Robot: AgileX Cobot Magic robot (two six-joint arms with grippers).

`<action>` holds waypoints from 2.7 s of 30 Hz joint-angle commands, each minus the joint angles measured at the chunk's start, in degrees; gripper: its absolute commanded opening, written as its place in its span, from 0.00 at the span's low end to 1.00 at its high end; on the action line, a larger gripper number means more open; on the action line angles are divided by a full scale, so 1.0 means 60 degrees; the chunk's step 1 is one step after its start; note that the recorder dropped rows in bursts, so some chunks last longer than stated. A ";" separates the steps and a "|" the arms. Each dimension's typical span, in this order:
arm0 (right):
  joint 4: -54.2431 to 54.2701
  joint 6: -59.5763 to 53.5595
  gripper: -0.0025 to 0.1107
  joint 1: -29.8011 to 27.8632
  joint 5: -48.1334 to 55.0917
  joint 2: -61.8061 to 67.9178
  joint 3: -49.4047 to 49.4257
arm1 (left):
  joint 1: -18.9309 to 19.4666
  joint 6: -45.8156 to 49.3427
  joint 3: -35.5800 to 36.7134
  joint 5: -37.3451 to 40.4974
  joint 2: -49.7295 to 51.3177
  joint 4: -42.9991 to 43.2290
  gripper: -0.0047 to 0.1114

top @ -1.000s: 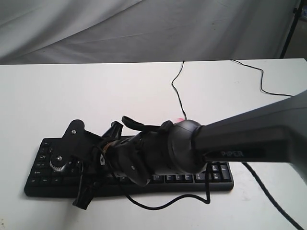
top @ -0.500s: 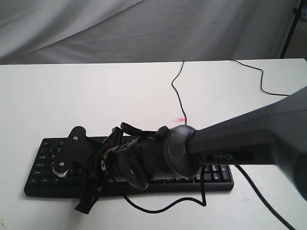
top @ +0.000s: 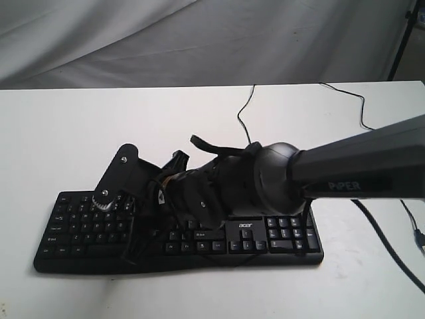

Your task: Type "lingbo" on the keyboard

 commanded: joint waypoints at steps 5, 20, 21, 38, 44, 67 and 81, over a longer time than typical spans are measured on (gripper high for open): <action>-0.0252 0.0033 0.02 -0.0530 0.0062 -0.0175 0.0113 | -0.0036 -0.0026 0.0049 -0.0041 0.0030 -0.0005 0.05; -0.0293 0.0017 0.02 -0.0804 -0.0129 -0.0175 0.0774 | -0.0036 -0.0026 0.0049 -0.0041 0.0030 -0.0005 0.05; -0.0293 0.0017 0.02 -0.0804 -0.0258 -0.0175 0.0819 | -0.0036 -0.0026 0.0049 -0.0041 0.0030 -0.0005 0.05; -0.0293 0.0047 0.02 -0.0804 -0.0410 -0.0175 0.0846 | -0.0036 -0.0026 0.0049 -0.0041 0.0030 -0.0005 0.05; -0.0293 0.0038 0.02 -0.0804 -0.0330 -0.0039 0.0846 | -0.0036 -0.0026 0.0049 -0.0041 0.0030 -0.0005 0.05; -0.0313 0.0194 0.02 -0.0575 -0.0226 -0.0296 0.0846 | -0.0036 -0.0026 0.0049 -0.0041 0.0030 -0.0005 0.05; -0.0398 0.0194 0.02 -0.0575 0.0341 -0.1763 0.1007 | -0.0036 -0.0026 0.0049 -0.0041 0.0030 -0.0005 0.05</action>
